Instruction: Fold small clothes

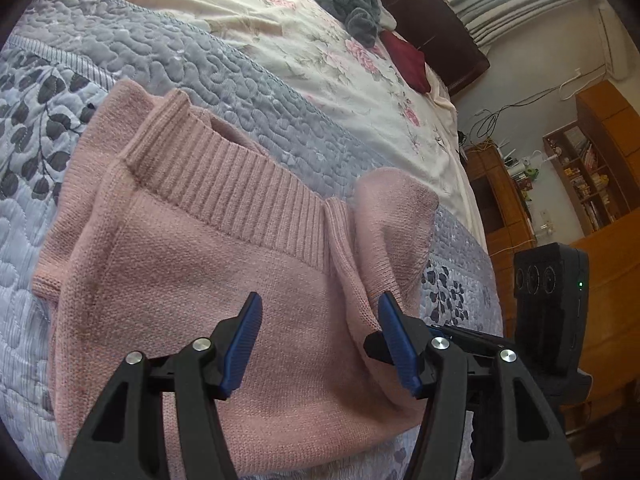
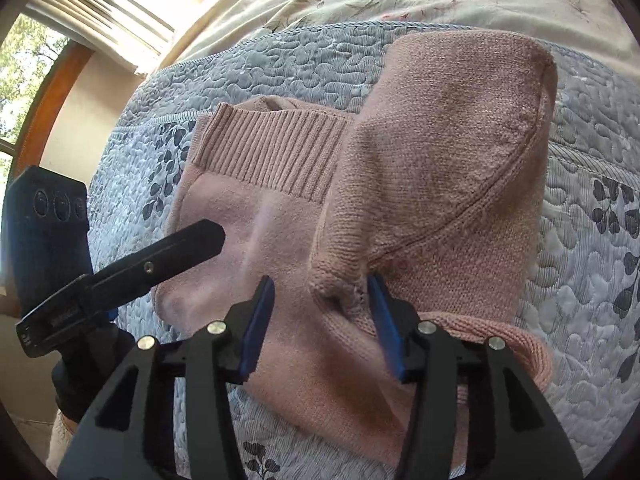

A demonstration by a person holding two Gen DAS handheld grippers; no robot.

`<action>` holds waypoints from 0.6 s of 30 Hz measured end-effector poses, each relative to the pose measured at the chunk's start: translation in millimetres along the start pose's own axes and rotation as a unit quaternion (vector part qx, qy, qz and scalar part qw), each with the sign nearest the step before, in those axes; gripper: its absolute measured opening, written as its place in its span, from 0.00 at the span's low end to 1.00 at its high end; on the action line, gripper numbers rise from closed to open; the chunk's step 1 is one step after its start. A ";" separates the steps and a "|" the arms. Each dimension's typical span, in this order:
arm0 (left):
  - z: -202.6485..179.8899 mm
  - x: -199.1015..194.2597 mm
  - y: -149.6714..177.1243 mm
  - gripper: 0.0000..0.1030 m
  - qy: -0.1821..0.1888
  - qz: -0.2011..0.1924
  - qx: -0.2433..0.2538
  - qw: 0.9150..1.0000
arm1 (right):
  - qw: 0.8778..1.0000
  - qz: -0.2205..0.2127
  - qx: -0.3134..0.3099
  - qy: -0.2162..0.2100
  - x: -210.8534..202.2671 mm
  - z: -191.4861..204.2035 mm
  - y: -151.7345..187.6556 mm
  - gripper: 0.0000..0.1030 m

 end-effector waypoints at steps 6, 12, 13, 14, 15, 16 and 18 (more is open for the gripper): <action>-18.0 19.6 -4.2 0.59 0.041 0.013 -0.008 0.999 | 0.996 -0.065 0.035 -0.050 -78.2 -31.3 7.4 0.48; -41.1 47.7 -12.8 0.60 0.057 0.033 -0.011 0.998 | 0.989 -0.094 0.103 -0.039 -109.7 -111.6 32.0 0.48; -43.4 53.5 -13.7 0.60 0.057 0.038 -0.013 0.998 | 0.989 -0.091 0.115 -0.036 -105.5 -125.5 37.8 0.48; -45.3 59.9 -14.9 0.60 0.054 0.044 -0.015 0.997 | 0.988 -0.088 0.126 -0.032 -100.9 -138.8 44.9 0.48; -46.8 66.1 -16.4 0.60 0.051 0.050 -0.017 0.997 | 0.987 -0.084 0.134 -0.029 -94.6 -149.7 51.4 0.48; -48.0 72.6 -17.2 0.60 0.046 0.057 -0.017 0.997 | 0.986 -0.080 0.142 -0.029 -88.1 -159.2 57.7 0.48; -48.7 84.5 -18.2 0.60 0.032 0.068 -0.021 0.997 | 0.985 -0.073 0.155 -0.036 -73.5 -172.3 70.6 0.48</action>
Point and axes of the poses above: each gripper's, at about its wrist camera, not at the fingertips, and x roughly the way its jaws point, z to its left, y to its underside, the point moved 5 cm from there along x, roughly the way its jaws point, and after that the axes turned 13 degrees about z, right-handed, at the moved point
